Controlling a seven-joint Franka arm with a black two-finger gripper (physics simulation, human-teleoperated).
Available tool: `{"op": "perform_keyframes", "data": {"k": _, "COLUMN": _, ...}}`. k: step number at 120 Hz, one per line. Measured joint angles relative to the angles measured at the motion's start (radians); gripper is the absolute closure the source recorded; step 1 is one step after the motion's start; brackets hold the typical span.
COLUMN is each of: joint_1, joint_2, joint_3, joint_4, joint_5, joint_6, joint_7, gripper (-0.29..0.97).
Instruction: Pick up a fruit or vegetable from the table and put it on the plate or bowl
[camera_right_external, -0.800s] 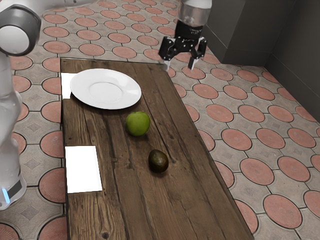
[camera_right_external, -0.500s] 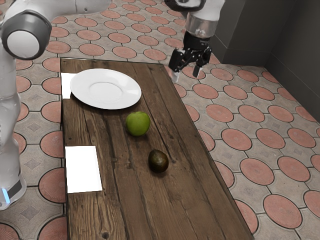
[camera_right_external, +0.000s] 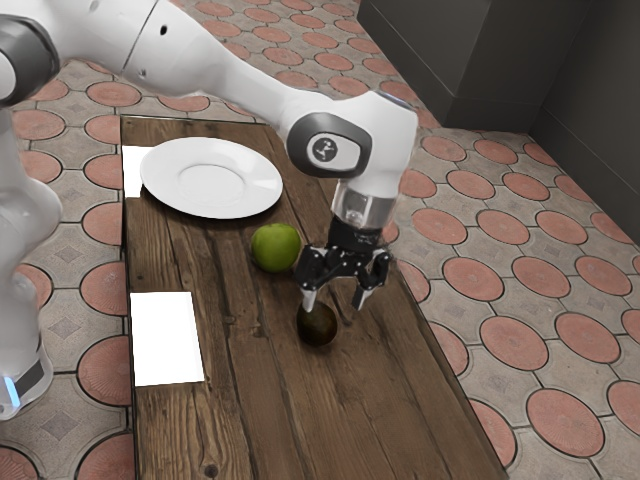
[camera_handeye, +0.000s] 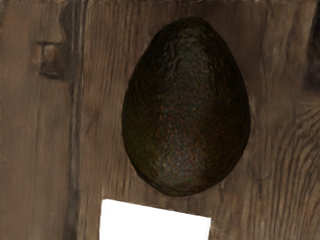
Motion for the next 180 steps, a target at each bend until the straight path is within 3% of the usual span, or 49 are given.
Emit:
{"op": "perform_keyframes", "data": {"k": 8, "joint_1": -0.006, "joint_2": -0.041, "joint_3": 0.025, "joint_4": -0.073, "joint_5": -0.034, "joint_6": 0.033, "joint_7": 0.009, "gripper": 0.00}}
{"op": "perform_keyframes", "data": {"k": 21, "joint_1": 0.070, "joint_2": -0.073, "joint_3": 0.047, "joint_4": -0.122, "joint_5": -0.060, "joint_6": 0.068, "joint_7": 0.021, "gripper": 0.00}}
{"op": "perform_keyframes", "data": {"k": 62, "joint_1": 0.016, "joint_2": -0.066, "joint_3": 0.042, "joint_4": -0.213, "joint_5": -0.079, "joint_6": 0.185, "joint_7": 0.048, "gripper": 0.00}}
{"op": "perform_keyframes", "data": {"k": 88, "joint_1": 0.016, "joint_2": -0.027, "joint_3": 0.063, "joint_4": -0.247, "joint_5": -0.140, "joint_6": 0.227, "joint_7": 0.060, "gripper": 0.04}}
{"op": "perform_keyframes", "data": {"k": 117, "joint_1": 0.024, "joint_2": -0.030, "joint_3": 0.086, "joint_4": -0.268, "joint_5": -0.161, "joint_6": 0.246, "joint_7": 0.070, "gripper": 0.33}}
{"op": "perform_keyframes", "data": {"k": 136, "joint_1": 0.015, "joint_2": -0.033, "joint_3": 0.086, "joint_4": -0.259, "joint_5": -0.154, "joint_6": 0.262, "joint_7": 0.076, "gripper": 0.38}}
{"op": "perform_keyframes", "data": {"k": 145, "joint_1": 0.026, "joint_2": -0.066, "joint_3": 0.087, "joint_4": -0.237, "joint_5": -0.106, "joint_6": 0.265, "joint_7": 0.079, "gripper": 0.41}}
{"op": "perform_keyframes", "data": {"k": 153, "joint_1": 0.092, "joint_2": -0.126, "joint_3": 0.087, "joint_4": -0.227, "joint_5": -0.042, "joint_6": 0.267, "joint_7": 0.081, "gripper": 0.42}}
{"op": "perform_keyframes", "data": {"k": 160, "joint_1": 0.211, "joint_2": -0.177, "joint_3": 0.073, "joint_4": -0.225, "joint_5": -0.003, "joint_6": 0.265, "joint_7": 0.086, "gripper": 0.44}}
{"op": "perform_keyframes", "data": {"k": 166, "joint_1": 0.405, "joint_2": -0.238, "joint_3": -0.051, "joint_4": -0.233, "joint_5": 0.019, "joint_6": 0.254, "joint_7": 0.091, "gripper": 0.44}}
{"op": "perform_keyframes", "data": {"k": 173, "joint_1": 0.706, "joint_2": -0.374, "joint_3": -0.296, "joint_4": -0.280, "joint_5": 0.030, "joint_6": 0.220, "joint_7": 0.097, "gripper": 0.40}}
{"op": "perform_keyframes", "data": {"k": 180, "joint_1": 0.882, "joint_2": -0.454, "joint_3": -0.399, "joint_4": -0.301, "joint_5": 0.025, "joint_6": 0.172, "joint_7": 0.107, "gripper": 0.36}}
